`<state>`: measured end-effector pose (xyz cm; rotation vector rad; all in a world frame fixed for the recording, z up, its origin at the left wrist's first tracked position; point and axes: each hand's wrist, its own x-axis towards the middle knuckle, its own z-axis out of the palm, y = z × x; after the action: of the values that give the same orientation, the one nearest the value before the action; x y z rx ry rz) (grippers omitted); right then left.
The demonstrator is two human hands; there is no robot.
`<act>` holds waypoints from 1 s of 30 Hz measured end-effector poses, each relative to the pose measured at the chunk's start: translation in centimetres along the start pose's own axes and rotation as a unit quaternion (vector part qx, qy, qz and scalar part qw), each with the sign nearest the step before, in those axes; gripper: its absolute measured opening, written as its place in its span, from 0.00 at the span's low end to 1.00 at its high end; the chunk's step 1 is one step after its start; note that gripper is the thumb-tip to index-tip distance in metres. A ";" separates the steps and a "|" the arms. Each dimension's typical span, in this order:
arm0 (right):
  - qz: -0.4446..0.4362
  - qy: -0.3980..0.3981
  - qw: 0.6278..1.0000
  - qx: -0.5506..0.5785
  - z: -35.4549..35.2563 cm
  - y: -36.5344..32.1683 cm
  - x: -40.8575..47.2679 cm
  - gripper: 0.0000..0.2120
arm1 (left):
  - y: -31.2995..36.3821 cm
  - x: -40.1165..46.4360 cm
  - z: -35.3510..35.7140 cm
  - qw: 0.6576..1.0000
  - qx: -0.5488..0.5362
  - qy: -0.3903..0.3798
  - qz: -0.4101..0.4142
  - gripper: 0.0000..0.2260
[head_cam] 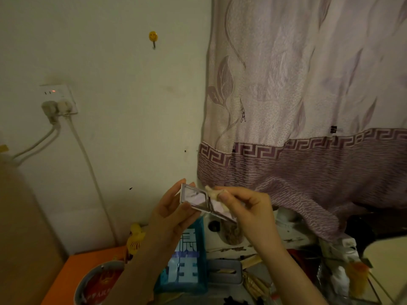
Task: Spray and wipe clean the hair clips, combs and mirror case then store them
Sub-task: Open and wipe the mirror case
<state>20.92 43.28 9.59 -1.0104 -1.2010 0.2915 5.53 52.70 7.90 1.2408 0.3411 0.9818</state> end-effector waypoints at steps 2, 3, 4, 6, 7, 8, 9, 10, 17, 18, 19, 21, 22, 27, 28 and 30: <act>0.018 0.042 0.999 -0.008 -0.3 0.2 0.6 0.07 | 0.2 0.1 0.1 1.000 -0.003 0.005 0.006 0.25; 0.024 0.048 0.998 -0.022 -0.4 0.3 0.8 0.07 | 0.4 0.2 0.1 1.000 -0.011 0.007 0.009 0.26; 0.028 0.044 0.998 -0.037 -0.4 0.4 1.0 0.08 | 0.5 0.2 0.2 1.000 -0.019 0.009 0.012 0.27; 0.032 0.022 0.998 -0.053 -0.3 0.5 1.0 0.08 | 0.9 0.2 0.5 0.999 -0.029 0.013 0.019 0.34; 0.030 0.014 0.998 -0.056 -0.1 0.5 1.0 0.07 | 1.1 0.2 0.5 0.999 -0.031 0.015 0.022 0.36; 0.023 0.009 0.998 -0.059 0.0 0.5 0.9 0.08 | 1.2 0.3 0.6 0.999 -0.031 0.018 0.028 0.35; 0.012 0.003 0.998 -0.062 0.0 0.3 0.8 0.08 | 1.5 0.3 0.6 0.999 -0.033 0.020 0.034 0.34; -0.002 -0.005 0.998 -0.065 0.1 0.0 0.7 0.09 | 1.7 0.4 0.6 0.998 -0.036 0.020 0.041 0.35; -0.010 -0.030 0.999 -0.002 -0.8 -1.2 0.1 0.08 | 2.7 0.3 0.4 0.996 -0.056 0.020 0.063 0.33; 0.004 -0.002 1.000 0.018 -1.0 -1.2 0.1 0.08 | 2.5 0.3 0.2 0.996 -0.064 0.021 0.066 0.27; 0.021 0.032 0.999 0.035 -1.2 -1.1 0.0 0.08 | 2.4 0.3 0.1 0.995 -0.068 0.023 0.066 0.23; 0.058 0.099 0.991 0.065 -1.9 -0.6 -0.1 0.08 | 2.3 0.2 -0.1 0.995 -0.075 0.027 0.067 0.21; 0.079 0.123 0.986 0.079 -2.2 -0.3 -0.1 0.08 | 2.3 0.1 -0.2 0.994 -0.077 0.030 0.069 0.21; 0.155 0.136 0.974 0.096 -2.3 1.1 -0.4 0.11 | 2.2 0.1 -0.2 0.993 -0.084 0.025 0.078 0.20; 0.161 0.130 0.973 0.101 -2.2 1.1 -0.5 0.11 | 2.2 0.1 -0.2 0.993 -0.085 0.024 0.078 0.20; 0.165 0.120 0.972 0.115 -2.0 1.2 -0.5 0.11 | 2.1 0.1 -0.2 0.993 -0.087 0.025 0.077 0.20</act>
<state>22.85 42.61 8.27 -1.0068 -0.7586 0.5419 4.51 52.89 9.78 1.0973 0.1959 1.1504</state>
